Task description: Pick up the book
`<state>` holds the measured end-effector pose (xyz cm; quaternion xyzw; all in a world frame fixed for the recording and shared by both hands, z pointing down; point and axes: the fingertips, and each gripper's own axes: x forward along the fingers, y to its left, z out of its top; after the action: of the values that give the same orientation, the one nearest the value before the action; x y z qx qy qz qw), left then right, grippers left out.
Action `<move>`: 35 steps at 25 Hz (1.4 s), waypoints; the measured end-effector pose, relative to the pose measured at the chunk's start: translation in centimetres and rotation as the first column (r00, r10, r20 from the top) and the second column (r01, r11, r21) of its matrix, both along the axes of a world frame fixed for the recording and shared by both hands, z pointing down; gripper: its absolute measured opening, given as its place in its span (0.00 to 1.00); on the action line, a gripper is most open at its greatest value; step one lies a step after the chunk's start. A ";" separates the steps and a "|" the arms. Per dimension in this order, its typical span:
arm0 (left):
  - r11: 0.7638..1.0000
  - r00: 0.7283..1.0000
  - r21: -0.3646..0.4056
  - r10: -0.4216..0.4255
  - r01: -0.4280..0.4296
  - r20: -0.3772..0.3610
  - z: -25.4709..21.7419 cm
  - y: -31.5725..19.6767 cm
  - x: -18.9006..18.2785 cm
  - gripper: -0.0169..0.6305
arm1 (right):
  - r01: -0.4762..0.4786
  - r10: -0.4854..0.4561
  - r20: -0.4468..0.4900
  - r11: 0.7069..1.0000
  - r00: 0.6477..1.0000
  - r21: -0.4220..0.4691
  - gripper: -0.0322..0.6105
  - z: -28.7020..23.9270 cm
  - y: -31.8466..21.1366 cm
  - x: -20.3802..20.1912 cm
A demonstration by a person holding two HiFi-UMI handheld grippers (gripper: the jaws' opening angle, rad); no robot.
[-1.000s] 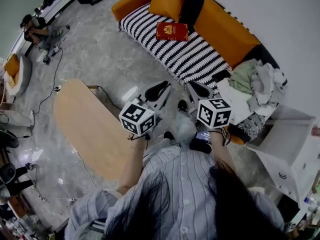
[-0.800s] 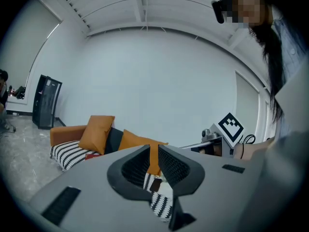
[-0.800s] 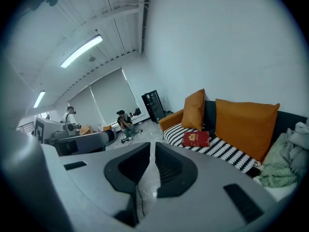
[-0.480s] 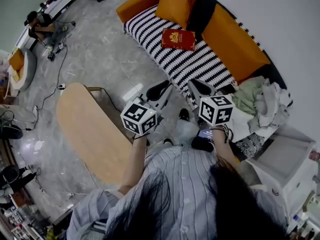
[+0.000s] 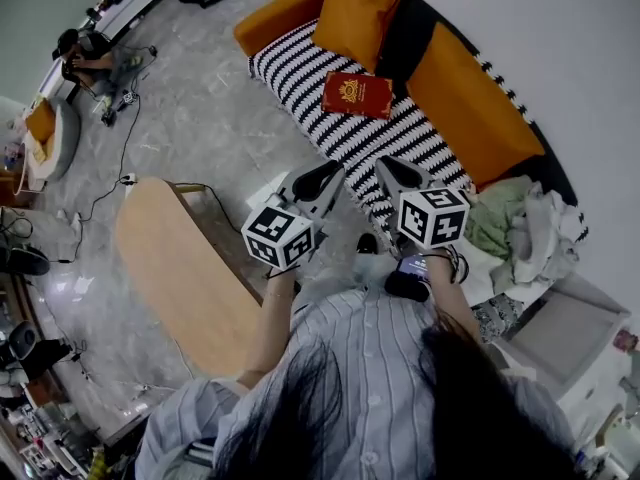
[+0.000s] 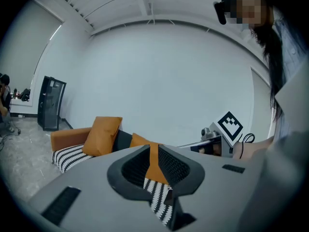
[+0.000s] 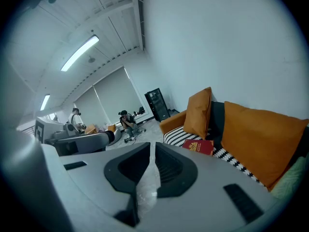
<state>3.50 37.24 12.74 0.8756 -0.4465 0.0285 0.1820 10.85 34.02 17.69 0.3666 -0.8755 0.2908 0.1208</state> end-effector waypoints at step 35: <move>0.992 0.997 -0.106 0.068 -0.064 0.028 5.9 -22.1 -7.2 0.09 | -0.105 0.104 -0.015 0.981 0.994 -0.163 0.12 7.2 -20.3 -4.2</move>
<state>-3.65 15.10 18.64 0.8785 -0.4180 0.0717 0.2198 6.66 13.73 24.91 0.4017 -0.8279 0.3664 0.1381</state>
